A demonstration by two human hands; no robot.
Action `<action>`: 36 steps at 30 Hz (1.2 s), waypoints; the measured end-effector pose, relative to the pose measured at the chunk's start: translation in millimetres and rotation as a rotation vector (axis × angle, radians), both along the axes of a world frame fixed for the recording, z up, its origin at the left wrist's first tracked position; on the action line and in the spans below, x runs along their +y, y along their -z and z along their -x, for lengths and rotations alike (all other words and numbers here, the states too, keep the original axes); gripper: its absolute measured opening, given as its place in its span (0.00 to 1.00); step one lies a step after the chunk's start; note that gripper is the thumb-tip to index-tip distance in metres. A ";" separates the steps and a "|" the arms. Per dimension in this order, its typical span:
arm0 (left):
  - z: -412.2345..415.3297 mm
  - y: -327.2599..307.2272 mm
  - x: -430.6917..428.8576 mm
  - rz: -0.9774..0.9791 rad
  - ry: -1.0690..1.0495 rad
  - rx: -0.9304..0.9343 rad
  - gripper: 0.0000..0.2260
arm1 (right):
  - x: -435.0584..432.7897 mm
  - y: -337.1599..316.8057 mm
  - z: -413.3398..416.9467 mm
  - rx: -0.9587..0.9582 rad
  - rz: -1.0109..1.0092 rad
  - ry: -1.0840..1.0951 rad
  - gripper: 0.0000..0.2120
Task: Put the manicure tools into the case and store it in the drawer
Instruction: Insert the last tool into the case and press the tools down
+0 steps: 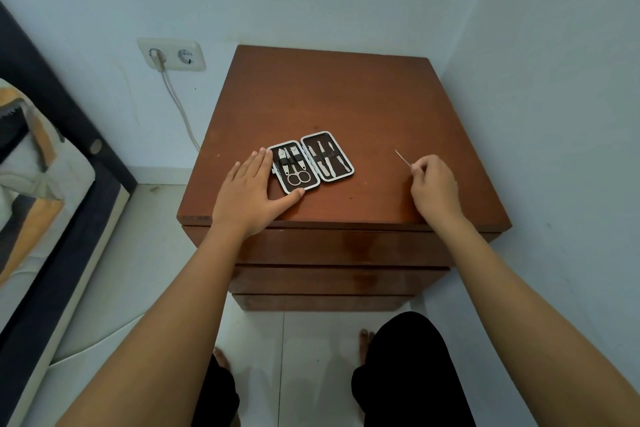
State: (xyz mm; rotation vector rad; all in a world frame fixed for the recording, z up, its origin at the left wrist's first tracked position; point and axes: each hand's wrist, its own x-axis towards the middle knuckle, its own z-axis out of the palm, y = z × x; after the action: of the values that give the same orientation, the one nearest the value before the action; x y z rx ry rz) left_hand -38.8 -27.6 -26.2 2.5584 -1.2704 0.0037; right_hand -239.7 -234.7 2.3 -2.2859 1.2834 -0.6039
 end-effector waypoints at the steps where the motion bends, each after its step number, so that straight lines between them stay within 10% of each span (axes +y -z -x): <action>1: 0.1 -0.1 0.0 0.000 -0.001 0.000 0.44 | 5.9 -0.7 -4.4 -0.079 -0.038 -0.044 0.07; 15: 0.0 1.0 0.5 0.015 0.002 0.000 0.42 | 45.7 3.4 -43.5 -0.227 0.123 -0.263 0.07; 36: -0.1 1.3 0.7 0.020 0.005 0.004 0.41 | 49.7 -1.9 -61.2 0.140 0.127 -0.460 0.15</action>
State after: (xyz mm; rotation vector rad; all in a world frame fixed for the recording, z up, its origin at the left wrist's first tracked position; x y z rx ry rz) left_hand -38.7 -26.9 -27.5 2.5370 -1.2692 0.0097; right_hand -178.5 -185.0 4.1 -2.6464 0.7441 -0.3749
